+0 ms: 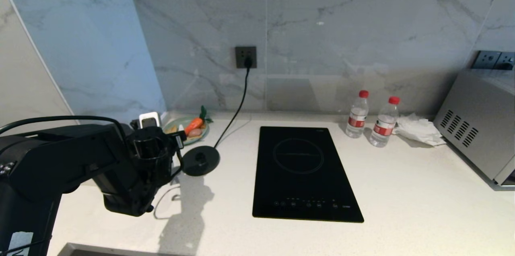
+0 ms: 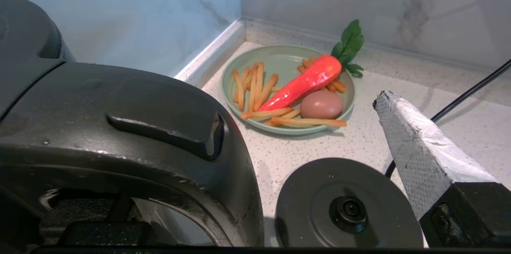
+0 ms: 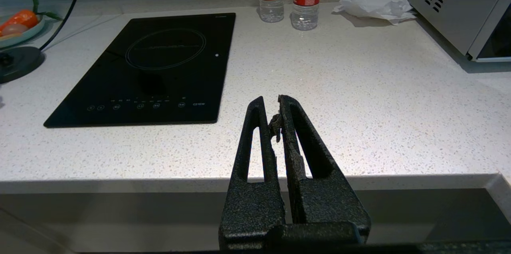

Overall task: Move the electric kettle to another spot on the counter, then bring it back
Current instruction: Grab the kettle

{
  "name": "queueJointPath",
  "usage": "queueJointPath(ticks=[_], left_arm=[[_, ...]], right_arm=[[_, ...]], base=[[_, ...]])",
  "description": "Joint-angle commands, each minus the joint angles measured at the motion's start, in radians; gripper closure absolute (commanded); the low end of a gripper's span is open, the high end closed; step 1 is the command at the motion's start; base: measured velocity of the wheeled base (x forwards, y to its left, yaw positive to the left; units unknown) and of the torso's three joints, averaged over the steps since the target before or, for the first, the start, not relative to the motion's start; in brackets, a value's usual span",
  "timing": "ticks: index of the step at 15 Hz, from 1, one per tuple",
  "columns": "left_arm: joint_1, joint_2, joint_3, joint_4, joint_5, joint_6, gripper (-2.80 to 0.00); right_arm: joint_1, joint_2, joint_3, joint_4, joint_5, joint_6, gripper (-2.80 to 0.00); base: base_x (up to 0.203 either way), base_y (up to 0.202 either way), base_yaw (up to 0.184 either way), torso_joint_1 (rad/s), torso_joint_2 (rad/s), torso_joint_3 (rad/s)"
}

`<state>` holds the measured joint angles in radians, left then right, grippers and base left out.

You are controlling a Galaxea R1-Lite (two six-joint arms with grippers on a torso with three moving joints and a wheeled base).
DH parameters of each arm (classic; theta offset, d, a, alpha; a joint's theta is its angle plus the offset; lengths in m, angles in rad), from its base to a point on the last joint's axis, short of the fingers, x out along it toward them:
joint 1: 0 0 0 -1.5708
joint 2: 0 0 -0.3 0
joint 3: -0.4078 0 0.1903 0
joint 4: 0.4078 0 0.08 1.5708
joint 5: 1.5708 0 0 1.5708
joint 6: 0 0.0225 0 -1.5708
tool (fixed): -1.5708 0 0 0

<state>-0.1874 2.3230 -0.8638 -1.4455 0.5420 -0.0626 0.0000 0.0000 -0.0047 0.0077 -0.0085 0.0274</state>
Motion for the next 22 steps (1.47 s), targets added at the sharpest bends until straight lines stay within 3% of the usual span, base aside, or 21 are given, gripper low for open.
queueJointPath(ticks=[1,22], left_arm=[[0.002,0.004,0.006,-0.009,0.006,-0.001,-2.80],[0.003,-0.028,0.111,-0.069,-0.042,0.000,-2.80]], right_arm=[[0.000,0.002,0.000,0.000,-0.001,0.000,0.00],[0.000,0.002,0.000,0.000,0.000,0.000,0.00]], base=[[0.000,0.000,0.000,0.000,0.00,0.000],[0.000,0.000,0.000,0.000,0.00,0.000]])
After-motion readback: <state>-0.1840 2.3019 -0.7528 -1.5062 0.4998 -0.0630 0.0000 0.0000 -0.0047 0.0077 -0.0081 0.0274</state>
